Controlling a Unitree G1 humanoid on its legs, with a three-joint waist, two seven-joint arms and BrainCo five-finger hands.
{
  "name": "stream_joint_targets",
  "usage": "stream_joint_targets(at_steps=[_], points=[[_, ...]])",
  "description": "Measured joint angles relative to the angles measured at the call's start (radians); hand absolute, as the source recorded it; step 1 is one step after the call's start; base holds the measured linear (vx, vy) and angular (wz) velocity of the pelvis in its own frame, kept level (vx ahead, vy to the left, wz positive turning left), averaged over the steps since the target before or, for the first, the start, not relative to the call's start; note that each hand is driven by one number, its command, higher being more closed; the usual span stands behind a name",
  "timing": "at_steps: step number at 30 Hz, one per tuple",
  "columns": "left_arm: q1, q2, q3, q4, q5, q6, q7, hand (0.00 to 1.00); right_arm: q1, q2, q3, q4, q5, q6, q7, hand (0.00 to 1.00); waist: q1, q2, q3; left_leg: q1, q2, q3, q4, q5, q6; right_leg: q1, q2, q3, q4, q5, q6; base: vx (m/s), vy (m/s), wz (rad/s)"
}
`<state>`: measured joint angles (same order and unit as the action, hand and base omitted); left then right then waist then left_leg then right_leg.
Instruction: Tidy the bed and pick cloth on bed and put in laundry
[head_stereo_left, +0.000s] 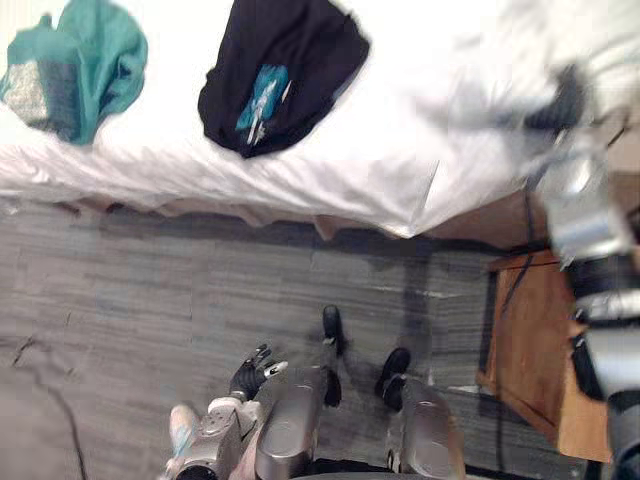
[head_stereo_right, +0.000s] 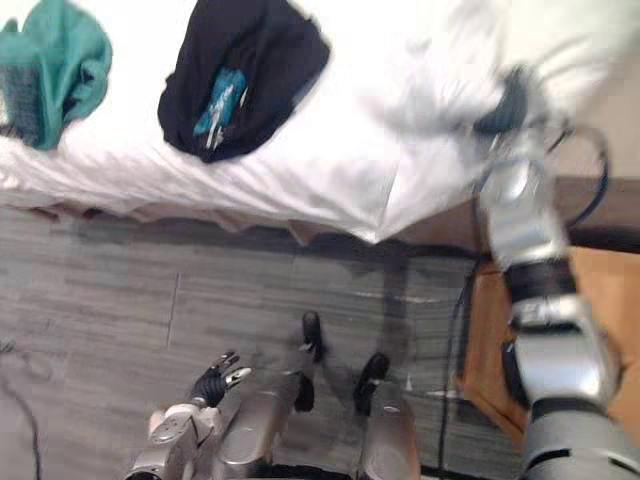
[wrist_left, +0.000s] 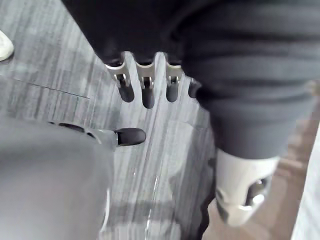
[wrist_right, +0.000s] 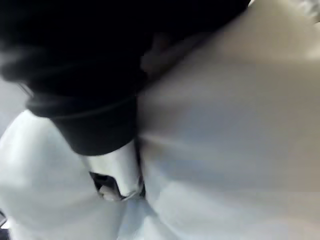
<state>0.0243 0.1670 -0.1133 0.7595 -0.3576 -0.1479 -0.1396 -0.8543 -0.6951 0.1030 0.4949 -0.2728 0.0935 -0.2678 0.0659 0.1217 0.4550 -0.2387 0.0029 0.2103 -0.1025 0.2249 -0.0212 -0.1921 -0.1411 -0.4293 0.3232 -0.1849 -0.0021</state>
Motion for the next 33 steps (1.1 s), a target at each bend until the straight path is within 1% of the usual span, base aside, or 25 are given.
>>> stream_joint_targets(at_steps=[1,2,3,4,5,6,7,8,9,10,11,12,14,15,17,19,21,23,25,29,33], points=[[0.006,0.012,0.005,0.014,0.018,0.015,0.006,0.0,0.096,0.06,-0.051,-0.036,-0.001,-0.019,0.005,1.0,-0.012,-0.028,-0.018,0.026,0.002,0.008,0.0,-0.005,-0.001,0.031,0.007,0.011,-0.028,0.01,0.001,0.06,-0.017,-0.51],[0.011,0.017,0.012,0.03,0.034,0.032,0.012,0.0,0.184,0.108,-0.089,-0.07,0.0,-0.027,0.009,0.0,-0.021,-0.053,-0.035,0.051,0.003,0.017,0.0,-0.015,-0.01,0.057,0.01,0.024,-0.048,0.017,0.008,0.06,-0.016,-0.46],[0.022,0.016,0.02,0.043,0.048,0.048,0.025,0.0,0.3,0.158,-0.135,-0.118,-0.001,-0.031,0.012,0.0,-0.035,-0.081,-0.064,0.078,0.001,0.03,-0.001,-0.021,-0.017,0.086,0.014,0.041,-0.071,0.025,0.013,0.07,-0.013,-0.51],[0.036,0.014,0.02,0.056,0.062,0.059,0.03,0.0,0.394,0.203,-0.176,-0.137,0.0,-0.04,0.012,0.0,-0.05,-0.103,-0.098,0.105,0.002,0.039,-0.001,-0.032,-0.02,0.113,0.017,0.059,-0.093,0.032,0.02,0.06,-0.008,-0.43],[0.041,0.012,0.019,0.063,0.068,0.068,0.031,0.0,0.426,0.222,-0.197,-0.138,0.0,-0.049,0.012,0.0,-0.058,-0.11,-0.112,0.119,0.001,0.043,-0.001,-0.038,-0.02,0.128,0.018,0.065,-0.102,0.034,0.023,0.07,-0.007,-0.36],[0.049,0.001,0.019,0.089,0.087,0.077,0.035,0.0,0.501,0.251,-0.236,-0.158,0.003,-0.074,0.014,0.0,-0.068,-0.116,-0.147,0.147,0.001,0.055,-0.002,-0.05,-0.01,0.16,0.022,0.074,-0.122,0.037,0.028,0.06,0.002,-0.35],[0.071,-0.013,0.022,0.105,0.111,0.077,0.047,0.0,0.56,0.285,-0.257,-0.179,0.011,-0.105,0.021,0.0,-0.073,-0.117,-0.191,0.177,0.006,0.064,-0.004,-0.076,-0.008,0.185,0.029,0.089,-0.138,0.036,0.03,0.08,0.006,-0.31],[0.08,-0.019,0.033,0.108,0.119,0.077,0.05,0.0,0.579,0.3,-0.259,-0.184,0.012,-0.112,0.023,0.0,-0.074,-0.119,-0.207,0.188,0.007,0.068,-0.007,-0.084,-0.003,0.197,0.031,0.093,-0.145,0.035,0.031,0.07,0.008,-0.23],[0.092,-0.029,0.057,0.118,0.139,0.076,0.054,0.0,0.622,0.331,-0.264,-0.194,0.012,-0.124,0.026,0.0,-0.074,-0.119,-0.234,0.21,0.01,0.08,-0.008,-0.106,-0.002,0.216,0.038,0.099,-0.157,0.032,0.036,0.06,0.006,-0.05],[0.1,-0.029,0.063,0.118,0.149,0.075,0.054,0.0,0.637,0.351,-0.268,-0.196,0.016,-0.128,0.028,0.0,-0.073,-0.118,-0.245,0.22,0.012,0.085,-0.008,-0.115,0.007,0.225,0.04,0.101,-0.159,0.03,0.039,0.06,0.009,-0.06],[0.112,-0.028,0.088,0.119,0.17,0.074,0.053,0.0,0.662,0.401,-0.29,-0.196,0.046,-0.134,0.035,0.0,-0.072,-0.119,-0.269,0.227,0.013,0.089,-0.008,-0.129,0.013,0.231,0.043,0.106,-0.162,0.026,0.043,0.06,0.008,-0.07],[0.116,-0.027,0.102,0.122,0.181,0.074,0.052,0.0,0.67,0.425,-0.307,-0.196,0.061,-0.136,0.04,0.0,-0.072,-0.119,-0.276,0.227,0.013,0.093,-0.008,-0.13,0.012,0.232,0.043,0.109,-0.168,0.028,0.043,0.09,0.011,-0.1],[0.12,-0.021,0.137,0.14,0.197,0.073,0.046,0.0,0.681,0.46,-0.356,-0.194,0.128,-0.141,0.064,0.0,-0.073,-0.118,-0.277,0.236,0.011,0.106,-0.008,-0.135,0.015,0.257,0.045,0.116,-0.19,0.044,0.041,0.11,0.012,-0.13],[0.122,-0.02,0.14,0.14,0.198,0.073,0.045,0.0,0.682,0.463,-0.362,-0.194,0.137,-0.14,0.066,0.0,-0.073,-0.118,-0.277,0.24,0.01,0.108,-0.008,-0.136,0.015,0.261,0.045,0.118,-0.194,0.046,0.042,0.09,0.011,-0.13],[0.148,-0.013,0.165,0.145,0.201,0.072,0.027,0.0,0.682,0.464,-0.415,-0.195,0.225,-0.14,0.084,0.0,-0.074,-0.119,-0.277,0.268,0.002,0.127,-0.008,-0.145,0.012,0.291,0.04,0.131,-0.211,0.048,0.045,0.09,0.01,-0.17],[0.162,-0.014,0.167,0.149,0.2,0.072,0.021,0.0,0.682,0.463,-0.432,-0.195,0.26,-0.139,0.097,0.0,-0.075,-0.119,-0.277,0.276,0.001,0.14,-0.008,-0.147,0.009,0.297,0.038,0.139,-0.214,0.048,0.045,0.06,0.004,-0.15],[0.182,-0.014,0.175,0.16,0.2,0.072,0.017,0.0,0.68,0.463,-0.461,-0.195,0.35,-0.141,0.122,0.0,-0.077,-0.119,-0.278,0.277,0.002,0.143,-0.009,-0.151,0.003,0.297,0.04,0.146,-0.22,0.048,0.045,0.06,-0.022,-0.1],[0.193,-0.014,0.177,0.166,0.2,0.071,0.014,0.0,0.678,0.461,-0.473,-0.2,0.403,-0.142,0.147,0.0,-0.078,-0.119,-0.278,0.277,0.003,0.145,-0.009,-0.151,0.003,0.297,0.04,0.149,-0.222,0.048,0.045,0.05,-0.031,-0.04],[0.201,-0.016,0.187,0.17,0.198,0.066,0.004,0.0,0.675,0.457,-0.495,-0.203,0.443,-0.142,0.164,0.0,-0.078,-0.119,-0.278,0.277,0.004,0.151,-0.009,-0.152,0.001,0.295,0.041,0.158,-0.223,0.048,0.045,0.03,-0.014,-0.06],[0.202,-0.021,0.205,0.188,0.195,0.065,0.003,0.0,0.674,0.455,-0.496,-0.223,0.514,-0.142,0.165,0.0,-0.083,-0.119,-0.278,0.272,0.002,0.15,-0.009,-0.157,-0.004,0.288,0.04,0.164,-0.224,0.048,0.045,0.02,0.0,-0.04],[0.203,-0.022,0.213,0.202,0.178,0.065,0.001,0.0,0.675,0.455,-0.497,-0.241,0.519,-0.142,0.145,0.0,-0.095,-0.119,-0.278,0.27,0.001,0.139,-0.01,-0.164,0.002,0.287,0.039,0.162,-0.225,0.047,0.046,0.0,0.003,0.01]])
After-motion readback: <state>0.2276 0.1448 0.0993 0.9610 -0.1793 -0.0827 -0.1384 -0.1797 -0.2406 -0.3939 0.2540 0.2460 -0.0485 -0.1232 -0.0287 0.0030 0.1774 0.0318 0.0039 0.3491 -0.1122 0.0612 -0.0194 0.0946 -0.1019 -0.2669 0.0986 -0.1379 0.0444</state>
